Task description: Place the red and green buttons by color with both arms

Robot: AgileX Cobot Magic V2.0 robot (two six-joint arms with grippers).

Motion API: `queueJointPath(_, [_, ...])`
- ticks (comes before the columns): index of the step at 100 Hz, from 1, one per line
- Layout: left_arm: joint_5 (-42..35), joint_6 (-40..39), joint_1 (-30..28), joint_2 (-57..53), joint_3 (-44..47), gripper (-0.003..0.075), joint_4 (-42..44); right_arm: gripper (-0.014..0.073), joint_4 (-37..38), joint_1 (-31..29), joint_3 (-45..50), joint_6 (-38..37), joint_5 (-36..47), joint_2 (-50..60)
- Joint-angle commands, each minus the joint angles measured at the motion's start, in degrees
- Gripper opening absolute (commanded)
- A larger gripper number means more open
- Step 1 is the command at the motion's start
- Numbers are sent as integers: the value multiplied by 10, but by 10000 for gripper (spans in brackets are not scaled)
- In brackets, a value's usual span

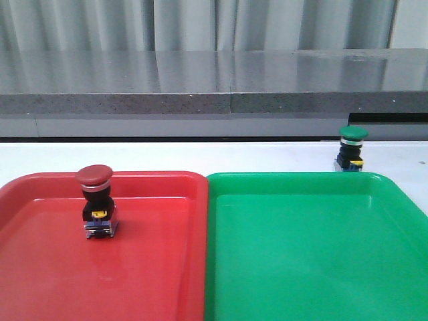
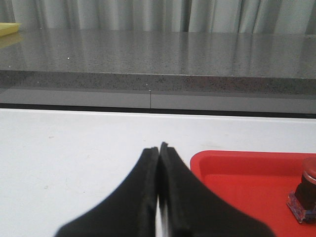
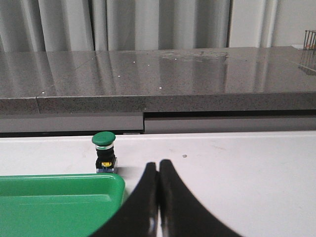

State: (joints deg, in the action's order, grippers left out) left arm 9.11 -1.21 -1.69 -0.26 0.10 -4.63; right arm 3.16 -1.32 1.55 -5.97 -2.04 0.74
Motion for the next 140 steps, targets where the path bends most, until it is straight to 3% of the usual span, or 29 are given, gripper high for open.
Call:
queueJointPath(1, [-41, 0, -2, -18, 6, -20, -4, -64, 5, 0, -11, 4, 41, 11])
queueJointPath(59, [-41, 0, -2, -18, 6, -20, -4, -64, 5, 0, -13, 4, 38, 11])
queueJointPath(85, [-41, 0, -2, -18, 6, -20, -4, -64, 5, 0, -92, 4, -87, -13])
queueJointPath(102, [-41, 0, -2, -18, 6, -20, -4, -64, 5, 0, -159, 4, -150, -80])
queueJointPath(140, [-41, 0, -2, -18, 6, -20, -4, -64, 5, 0, -294, 4, -151, -292])
